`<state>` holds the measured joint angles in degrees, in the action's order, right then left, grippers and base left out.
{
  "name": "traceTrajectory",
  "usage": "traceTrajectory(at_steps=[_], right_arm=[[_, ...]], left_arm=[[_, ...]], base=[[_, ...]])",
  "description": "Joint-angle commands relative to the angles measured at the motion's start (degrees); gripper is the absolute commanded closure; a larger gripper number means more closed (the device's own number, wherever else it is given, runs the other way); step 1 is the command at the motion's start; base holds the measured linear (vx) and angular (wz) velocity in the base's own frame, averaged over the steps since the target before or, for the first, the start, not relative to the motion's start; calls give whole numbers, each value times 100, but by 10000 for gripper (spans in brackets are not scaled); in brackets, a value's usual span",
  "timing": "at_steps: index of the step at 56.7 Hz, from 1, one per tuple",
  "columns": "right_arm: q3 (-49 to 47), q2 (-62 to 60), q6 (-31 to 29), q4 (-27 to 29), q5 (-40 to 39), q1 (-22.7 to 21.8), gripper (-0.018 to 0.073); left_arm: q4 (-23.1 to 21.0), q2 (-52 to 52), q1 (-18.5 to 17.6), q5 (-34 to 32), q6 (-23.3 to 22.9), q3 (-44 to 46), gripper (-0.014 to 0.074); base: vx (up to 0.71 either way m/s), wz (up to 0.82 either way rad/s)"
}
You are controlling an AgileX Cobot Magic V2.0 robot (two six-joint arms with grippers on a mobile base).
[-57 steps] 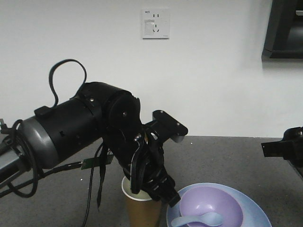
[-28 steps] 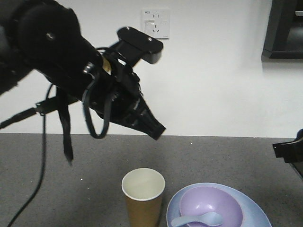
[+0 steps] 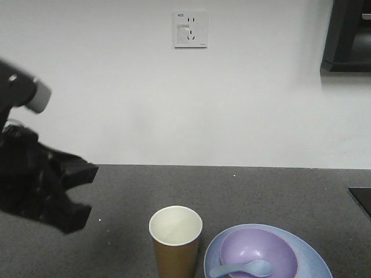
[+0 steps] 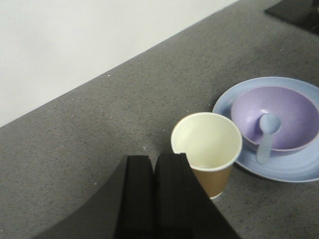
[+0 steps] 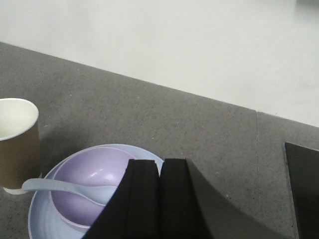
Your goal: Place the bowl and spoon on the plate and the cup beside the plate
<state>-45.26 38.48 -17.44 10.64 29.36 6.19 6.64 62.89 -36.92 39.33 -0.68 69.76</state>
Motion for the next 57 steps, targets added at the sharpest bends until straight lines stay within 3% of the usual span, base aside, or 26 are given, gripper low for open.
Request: traceTrajectory(at_steps=[1,15,43,49,57], right_arm=[[344,-338,-63,76,-1069,-4,568],[862,-656,-17,43,-1165,-4,568],[862,-636,-13,33,-1008,-4,568],[862,-636,-13,33,-1008,-4,568],[862,-636,-13,33,-1008,-4,568]], left_arm=[[30,-616,7,-1141,-237,-612,600],[-13,-1335,7,-1235,-303,-1579,600],[53,-1301,7,-1314,-248,-1623,600],[223,-1439,202,-1997,-249,-1794,600],[-45,-2101,1118,-3854,-304,-2920,600]], base=[[0,0],[0,0],[0,0],[0,0],[0,0]])
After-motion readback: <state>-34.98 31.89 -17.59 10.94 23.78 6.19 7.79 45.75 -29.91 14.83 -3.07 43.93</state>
